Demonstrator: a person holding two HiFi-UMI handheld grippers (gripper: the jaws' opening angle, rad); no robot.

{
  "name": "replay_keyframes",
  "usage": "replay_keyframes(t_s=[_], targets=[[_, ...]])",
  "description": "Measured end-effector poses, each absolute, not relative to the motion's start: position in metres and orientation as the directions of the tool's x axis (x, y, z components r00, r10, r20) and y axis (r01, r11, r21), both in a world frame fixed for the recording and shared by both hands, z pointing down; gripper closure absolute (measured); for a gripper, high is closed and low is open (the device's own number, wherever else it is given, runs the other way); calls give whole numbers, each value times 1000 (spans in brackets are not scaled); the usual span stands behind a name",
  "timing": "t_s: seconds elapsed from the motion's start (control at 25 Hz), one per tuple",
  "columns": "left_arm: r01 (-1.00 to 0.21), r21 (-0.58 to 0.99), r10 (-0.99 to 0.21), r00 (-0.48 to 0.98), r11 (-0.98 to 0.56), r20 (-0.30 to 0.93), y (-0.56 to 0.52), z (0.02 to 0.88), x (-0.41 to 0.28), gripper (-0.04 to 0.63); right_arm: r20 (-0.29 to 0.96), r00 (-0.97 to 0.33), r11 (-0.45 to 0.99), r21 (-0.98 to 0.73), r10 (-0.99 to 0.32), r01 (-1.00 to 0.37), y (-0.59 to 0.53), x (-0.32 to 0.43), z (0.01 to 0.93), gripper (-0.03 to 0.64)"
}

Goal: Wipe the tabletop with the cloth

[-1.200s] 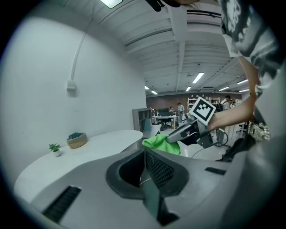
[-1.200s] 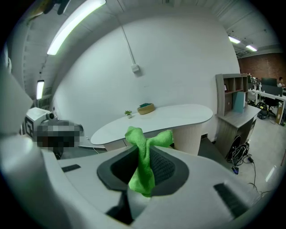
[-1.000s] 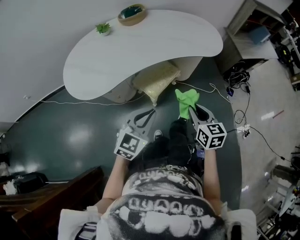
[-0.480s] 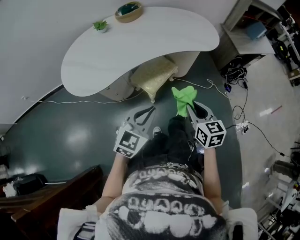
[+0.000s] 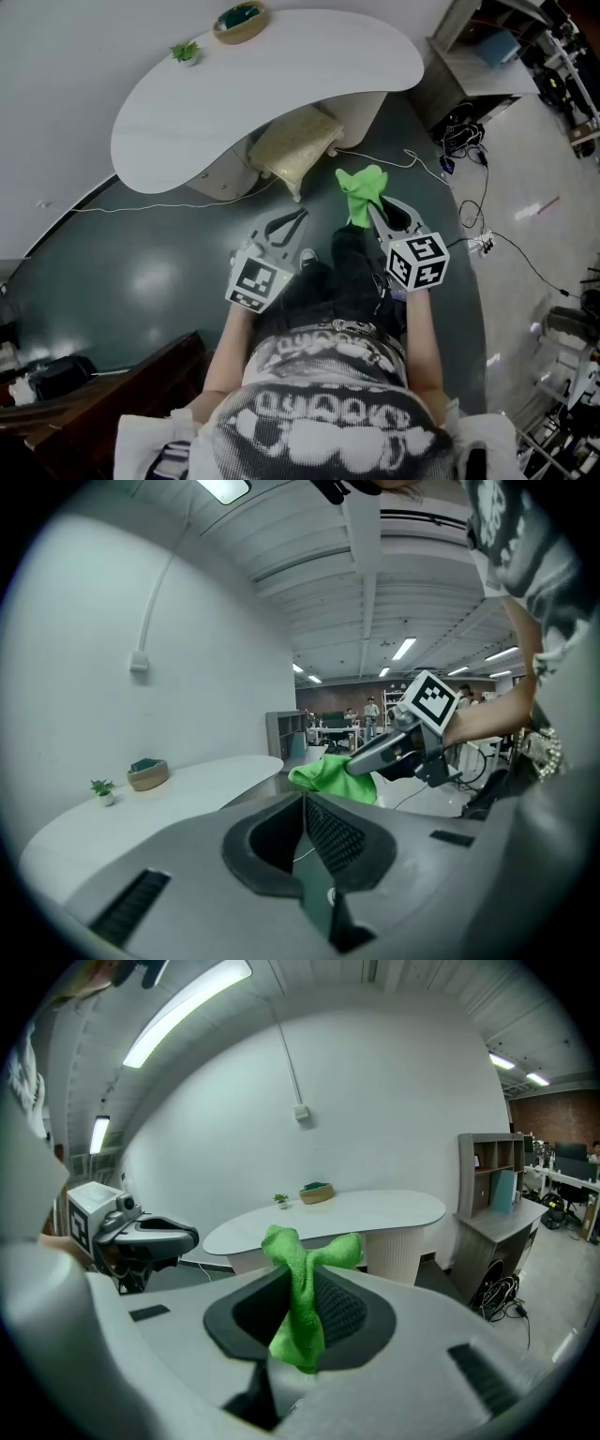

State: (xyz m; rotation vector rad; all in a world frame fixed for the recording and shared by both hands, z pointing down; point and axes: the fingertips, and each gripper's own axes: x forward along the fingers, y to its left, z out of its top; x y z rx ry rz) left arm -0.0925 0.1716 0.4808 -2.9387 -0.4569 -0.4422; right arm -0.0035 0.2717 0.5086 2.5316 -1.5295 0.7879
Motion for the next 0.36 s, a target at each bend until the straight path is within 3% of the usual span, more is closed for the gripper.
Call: replay_keyframes(t_s=[0.36], targets=[[356,-99,314,903,-929,294,198,479,-75,586,461,396,-523,-187,-794,-831,297,7,511,541]])
